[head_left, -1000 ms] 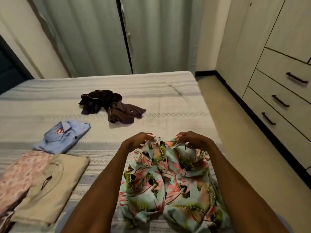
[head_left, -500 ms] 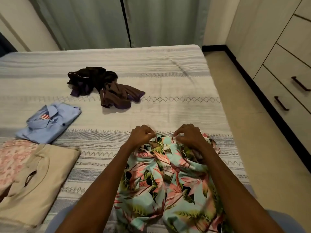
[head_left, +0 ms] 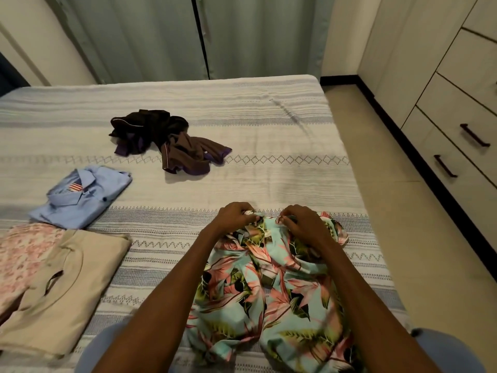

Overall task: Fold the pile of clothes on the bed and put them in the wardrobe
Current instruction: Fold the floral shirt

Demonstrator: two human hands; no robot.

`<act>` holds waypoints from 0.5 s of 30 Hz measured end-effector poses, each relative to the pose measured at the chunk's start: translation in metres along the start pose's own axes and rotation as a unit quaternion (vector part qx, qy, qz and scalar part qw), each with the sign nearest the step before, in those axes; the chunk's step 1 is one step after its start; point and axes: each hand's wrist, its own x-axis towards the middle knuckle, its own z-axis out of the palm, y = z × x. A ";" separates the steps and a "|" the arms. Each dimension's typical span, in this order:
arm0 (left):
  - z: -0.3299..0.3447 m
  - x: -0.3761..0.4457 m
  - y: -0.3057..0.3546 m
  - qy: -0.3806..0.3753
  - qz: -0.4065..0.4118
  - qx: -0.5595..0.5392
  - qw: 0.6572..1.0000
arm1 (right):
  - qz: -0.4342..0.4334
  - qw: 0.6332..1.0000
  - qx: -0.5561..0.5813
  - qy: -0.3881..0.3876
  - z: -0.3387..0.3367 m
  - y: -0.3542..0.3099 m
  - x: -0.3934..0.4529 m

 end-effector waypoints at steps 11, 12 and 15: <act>0.003 -0.039 0.032 -0.021 0.010 -0.131 0.991 | -0.081 0.995 0.065 -0.007 -0.013 -0.032 -0.040; 0.004 -0.043 0.036 -0.030 0.011 -0.141 0.990 | -0.072 0.995 0.073 0.009 -0.013 -0.035 -0.043; 0.007 -0.055 0.047 -0.040 0.008 -0.183 0.982 | -0.060 0.994 0.070 0.066 -0.014 -0.044 -0.054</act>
